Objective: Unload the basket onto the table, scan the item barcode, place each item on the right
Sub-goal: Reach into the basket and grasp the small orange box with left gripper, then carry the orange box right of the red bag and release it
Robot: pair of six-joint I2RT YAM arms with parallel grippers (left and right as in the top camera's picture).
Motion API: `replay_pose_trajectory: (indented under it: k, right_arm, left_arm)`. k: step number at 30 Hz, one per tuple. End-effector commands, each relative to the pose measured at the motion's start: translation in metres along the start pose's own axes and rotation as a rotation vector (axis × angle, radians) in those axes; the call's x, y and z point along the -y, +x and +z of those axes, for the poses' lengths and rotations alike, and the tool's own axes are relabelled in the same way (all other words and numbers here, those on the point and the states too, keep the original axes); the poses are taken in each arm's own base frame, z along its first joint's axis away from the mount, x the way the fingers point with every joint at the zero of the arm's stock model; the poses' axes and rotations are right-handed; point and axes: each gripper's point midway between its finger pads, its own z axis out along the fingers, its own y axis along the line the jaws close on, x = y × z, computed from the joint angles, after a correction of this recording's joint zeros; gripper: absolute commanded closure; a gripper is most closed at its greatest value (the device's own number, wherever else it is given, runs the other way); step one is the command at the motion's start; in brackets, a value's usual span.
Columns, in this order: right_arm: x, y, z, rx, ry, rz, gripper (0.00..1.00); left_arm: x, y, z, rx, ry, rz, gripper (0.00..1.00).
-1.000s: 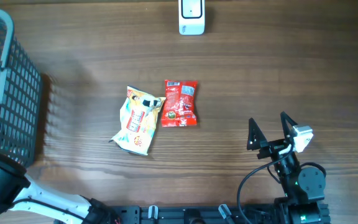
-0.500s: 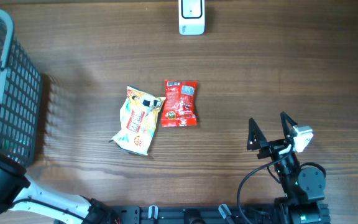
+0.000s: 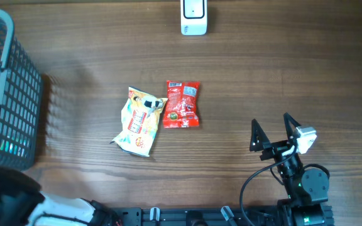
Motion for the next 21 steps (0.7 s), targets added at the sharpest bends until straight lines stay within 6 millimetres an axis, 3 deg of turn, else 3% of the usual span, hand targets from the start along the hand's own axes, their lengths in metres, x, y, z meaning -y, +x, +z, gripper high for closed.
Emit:
replay_pose_trajectory:
  k: [1,3,6,9,11,13,16,17,21]
  right_arm:
    - [0.002,-0.002,0.0,0.011,0.01,-0.018,0.0]
    - [0.002,-0.002,0.0,0.011,0.01,-0.018,0.0]
    - [0.002,-0.002,0.0,0.011,0.011,-0.018,0.0]
    - [0.002,-0.002,0.0,0.011,0.01,-0.018,0.0]
    - [0.002,-0.002,0.0,0.011,0.011,-0.018,0.0]
    - [0.002,-0.002,0.0,0.011,0.01,-0.018,0.0]
    - [0.002,-0.002,0.0,0.011,0.011,-0.018,0.0]
    - [0.002,-0.002,0.0,0.011,0.011,-0.018,0.0]
    - [0.002,-0.002,0.0,0.011,0.011,-0.018,0.0]
  left_arm:
    - [0.033,0.002,-0.07,0.114,0.183,0.04,0.96]
    - [0.048,0.014,-0.092,0.099,0.285,0.021,0.96]
    - [0.081,0.049,-0.118,-0.007,0.461,0.074,0.96]
    - [0.107,0.099,-0.132,-0.141,0.554,0.162,0.96]
    - [0.124,0.14,-0.131,-0.22,0.565,0.295,0.96]
    - [0.14,0.19,-0.124,-0.313,0.575,0.446,0.96]
    - [0.147,0.263,-0.105,-0.425,0.522,0.602,0.96]
    - [0.143,0.311,-0.085,-0.452,0.454,0.731,0.96]
    - [0.123,0.41,-0.046,-0.517,0.391,0.948,0.96]
